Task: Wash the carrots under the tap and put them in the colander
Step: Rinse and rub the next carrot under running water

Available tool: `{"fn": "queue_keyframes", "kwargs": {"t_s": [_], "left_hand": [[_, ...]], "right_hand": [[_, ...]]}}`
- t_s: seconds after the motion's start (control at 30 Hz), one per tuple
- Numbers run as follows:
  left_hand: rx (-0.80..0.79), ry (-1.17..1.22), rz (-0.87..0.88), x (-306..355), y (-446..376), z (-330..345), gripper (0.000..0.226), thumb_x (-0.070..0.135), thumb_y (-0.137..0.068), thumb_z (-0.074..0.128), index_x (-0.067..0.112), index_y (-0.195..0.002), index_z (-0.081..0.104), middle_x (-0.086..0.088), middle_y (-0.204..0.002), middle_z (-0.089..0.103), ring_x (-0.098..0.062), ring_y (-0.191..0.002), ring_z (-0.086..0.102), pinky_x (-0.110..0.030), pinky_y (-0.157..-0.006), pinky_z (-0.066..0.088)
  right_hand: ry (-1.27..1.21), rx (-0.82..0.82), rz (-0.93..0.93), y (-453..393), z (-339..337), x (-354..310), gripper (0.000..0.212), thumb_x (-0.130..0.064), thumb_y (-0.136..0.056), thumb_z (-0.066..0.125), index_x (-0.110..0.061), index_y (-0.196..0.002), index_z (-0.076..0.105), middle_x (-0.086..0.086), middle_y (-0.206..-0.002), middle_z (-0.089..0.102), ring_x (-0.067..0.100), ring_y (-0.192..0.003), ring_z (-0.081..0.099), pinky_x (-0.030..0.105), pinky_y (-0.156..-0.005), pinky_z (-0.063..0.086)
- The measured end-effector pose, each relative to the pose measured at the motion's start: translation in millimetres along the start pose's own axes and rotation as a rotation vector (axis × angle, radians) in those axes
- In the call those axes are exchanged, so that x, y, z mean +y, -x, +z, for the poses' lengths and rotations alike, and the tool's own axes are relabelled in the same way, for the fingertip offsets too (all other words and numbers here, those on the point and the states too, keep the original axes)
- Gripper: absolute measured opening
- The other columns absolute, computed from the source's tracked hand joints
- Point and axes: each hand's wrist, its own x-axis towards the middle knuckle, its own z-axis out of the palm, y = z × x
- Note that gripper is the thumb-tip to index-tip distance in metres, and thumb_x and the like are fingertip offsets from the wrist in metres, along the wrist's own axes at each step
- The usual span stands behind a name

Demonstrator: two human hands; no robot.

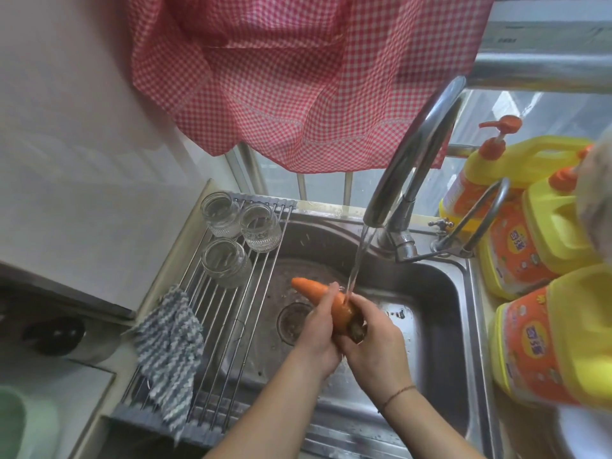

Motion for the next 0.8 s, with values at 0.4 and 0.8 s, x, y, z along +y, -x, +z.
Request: {"fn": "queue_keyframes", "kwargs": {"t_s": [0.4,0.8], "left_hand": [[-0.274,-0.308,0.077,2.3,16.2,-17.6,0.081,0.056,-0.086,0.061,0.033,-0.153,0.021,-0.008,-0.128,0.061,-0.017,-0.102,0.068,-0.037,-0.075,0.058],[-0.360,-0.531,-0.211,35.9,25.9,-36.7,0.057,0.066,-0.087,0.048,0.014,-0.105,0.059,0.000,-0.063,0.051,-0.010,-0.051,0.037,-0.017,-0.040,0.028]], "right_hand": [[-0.129,0.086,-0.004,-10.0,8.7,18.9,0.064,-0.006,-0.064,0.076,-0.036,-0.116,0.054,-0.015,-0.106,0.064,0.006,-0.101,0.058,0.009,-0.087,0.042],[0.178,-0.558,-0.274,-42.2,-31.0,53.6,0.103,-0.082,-0.051,0.067,-0.050,-0.138,0.022,-0.023,-0.144,0.029,0.002,-0.138,0.027,0.026,-0.116,0.019]]}}
